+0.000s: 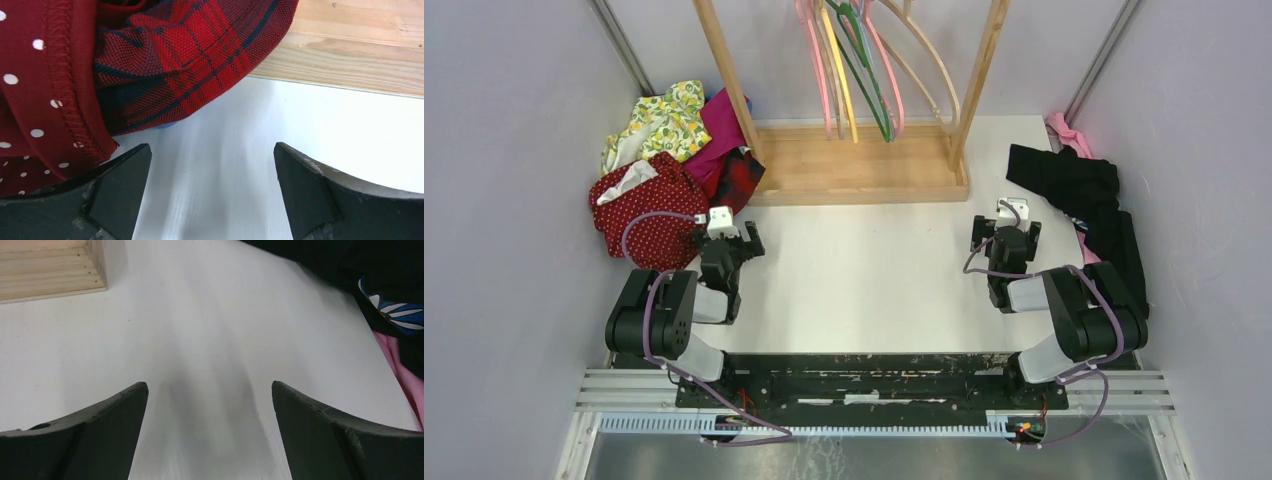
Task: Place the skirt on the hanger
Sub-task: Pick up the skirt from the bin.
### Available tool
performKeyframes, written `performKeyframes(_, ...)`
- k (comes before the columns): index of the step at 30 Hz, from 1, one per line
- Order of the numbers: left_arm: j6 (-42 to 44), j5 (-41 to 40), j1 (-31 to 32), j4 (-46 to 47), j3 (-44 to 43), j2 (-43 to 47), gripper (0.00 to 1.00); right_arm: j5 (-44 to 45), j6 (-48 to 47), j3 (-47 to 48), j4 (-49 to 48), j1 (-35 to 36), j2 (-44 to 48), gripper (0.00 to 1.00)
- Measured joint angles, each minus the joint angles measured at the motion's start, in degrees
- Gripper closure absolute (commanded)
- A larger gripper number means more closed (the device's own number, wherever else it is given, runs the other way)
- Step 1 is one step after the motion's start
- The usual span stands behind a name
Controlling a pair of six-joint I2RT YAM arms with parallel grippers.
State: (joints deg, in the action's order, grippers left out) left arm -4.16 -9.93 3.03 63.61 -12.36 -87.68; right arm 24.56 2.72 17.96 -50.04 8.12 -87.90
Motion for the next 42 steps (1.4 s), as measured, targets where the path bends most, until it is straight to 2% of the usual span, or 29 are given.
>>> performKeyframes(26,0.0,0.04,0.0,-1.44,-0.26,0.87,0.01,-0.07,0.02,-0.94,-0.76,0.0,1.77,0.0)
performKeyframes(28,0.02,0.17,0.0,-3.69,-1.01,2.43,0.01,-0.13,0.04,-2.29,-0.22,-0.02,5.22,0.0)
performKeyframes(33,0.02,1.18,0.22,-10.36,-2.03,12.17,0.01,-0.74,1.07,-3.69,7.65,-0.04,23.23,0.0)
performKeyframes(37,-1.2,1.33,0.96,-16.15,-2.27,19.85,0.01,-2.58,1.09,-3.23,19.21,-0.04,40.04,0.0)
performKeyframes(42,-6.14,3.37,1.27,-30.45,-8.02,26.08,0.01,-3.43,3.82,2.75,38.69,-0.04,54.47,0.0)
